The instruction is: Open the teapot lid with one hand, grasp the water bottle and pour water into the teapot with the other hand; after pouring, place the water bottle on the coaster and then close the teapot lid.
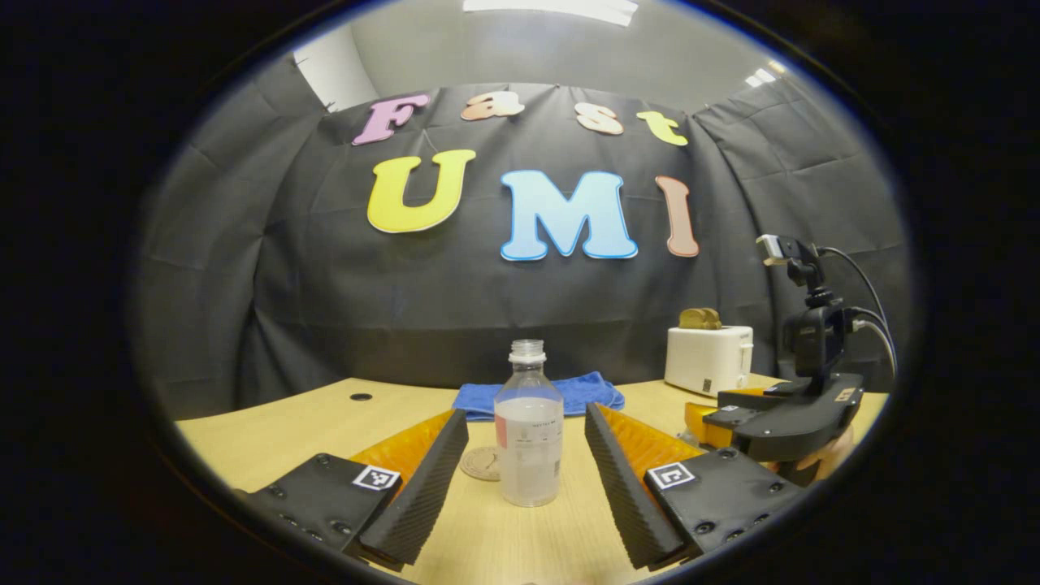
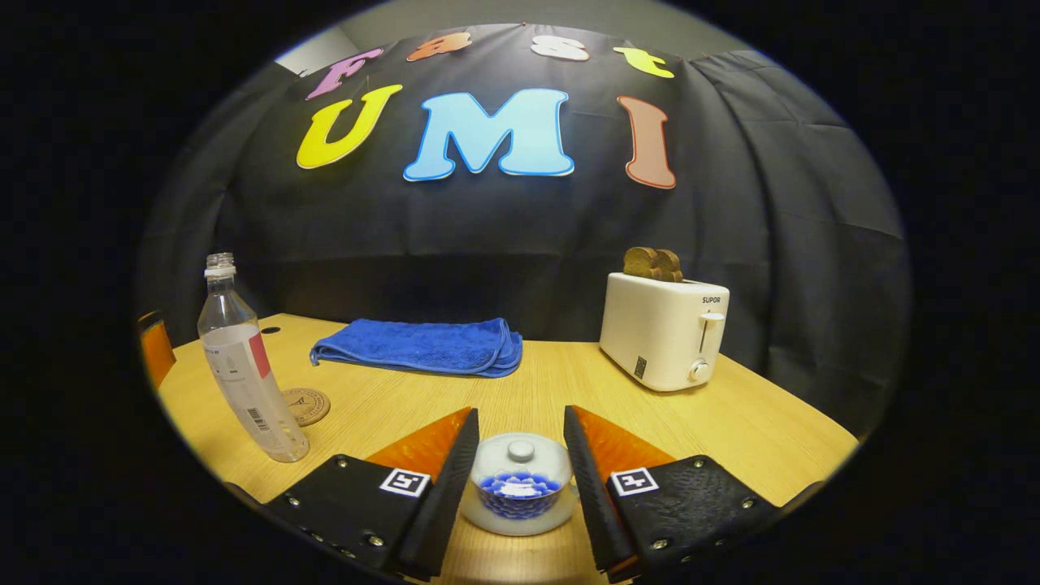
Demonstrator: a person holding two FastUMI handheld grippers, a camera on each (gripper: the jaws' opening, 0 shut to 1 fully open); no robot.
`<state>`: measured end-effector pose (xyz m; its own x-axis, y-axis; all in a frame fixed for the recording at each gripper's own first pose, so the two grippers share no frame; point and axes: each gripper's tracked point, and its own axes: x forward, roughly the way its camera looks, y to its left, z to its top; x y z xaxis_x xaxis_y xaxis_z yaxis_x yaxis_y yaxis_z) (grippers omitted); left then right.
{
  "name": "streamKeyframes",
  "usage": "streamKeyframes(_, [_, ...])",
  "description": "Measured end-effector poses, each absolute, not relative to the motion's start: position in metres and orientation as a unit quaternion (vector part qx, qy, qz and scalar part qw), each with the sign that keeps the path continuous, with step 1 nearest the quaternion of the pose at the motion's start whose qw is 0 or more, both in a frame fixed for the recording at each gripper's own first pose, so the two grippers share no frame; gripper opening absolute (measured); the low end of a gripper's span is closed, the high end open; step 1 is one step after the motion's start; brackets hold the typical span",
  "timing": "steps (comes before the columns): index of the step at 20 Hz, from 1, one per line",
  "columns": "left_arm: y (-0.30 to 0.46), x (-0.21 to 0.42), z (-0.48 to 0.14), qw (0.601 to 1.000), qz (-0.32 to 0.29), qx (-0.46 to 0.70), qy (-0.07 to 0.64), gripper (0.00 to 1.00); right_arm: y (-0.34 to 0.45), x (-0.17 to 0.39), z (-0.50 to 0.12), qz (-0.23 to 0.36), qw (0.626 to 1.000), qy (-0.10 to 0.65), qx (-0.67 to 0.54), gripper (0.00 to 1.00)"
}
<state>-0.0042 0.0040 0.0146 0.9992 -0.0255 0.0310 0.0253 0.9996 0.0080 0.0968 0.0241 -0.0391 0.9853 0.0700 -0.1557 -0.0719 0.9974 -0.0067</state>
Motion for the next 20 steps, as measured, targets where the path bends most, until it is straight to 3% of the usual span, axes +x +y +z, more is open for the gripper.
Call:
streamKeyframes(3, [0.005,-0.004,0.015,1.000,-0.011,0.007,-0.018,0.98,0.024,0.097,-0.036,0.030,0.996,0.079,-0.003,0.29])
streamKeyframes(17, [0.010,-0.006,0.020,1.000,-0.008,0.009,-0.023,0.98,0.022,0.088,-0.034,0.024,0.996,0.089,0.001,0.29])
streamKeyframes(20, [0.009,-0.005,0.017,1.000,-0.009,0.003,-0.019,0.98,0.017,0.083,-0.032,0.024,0.996,0.087,0.008,0.37])
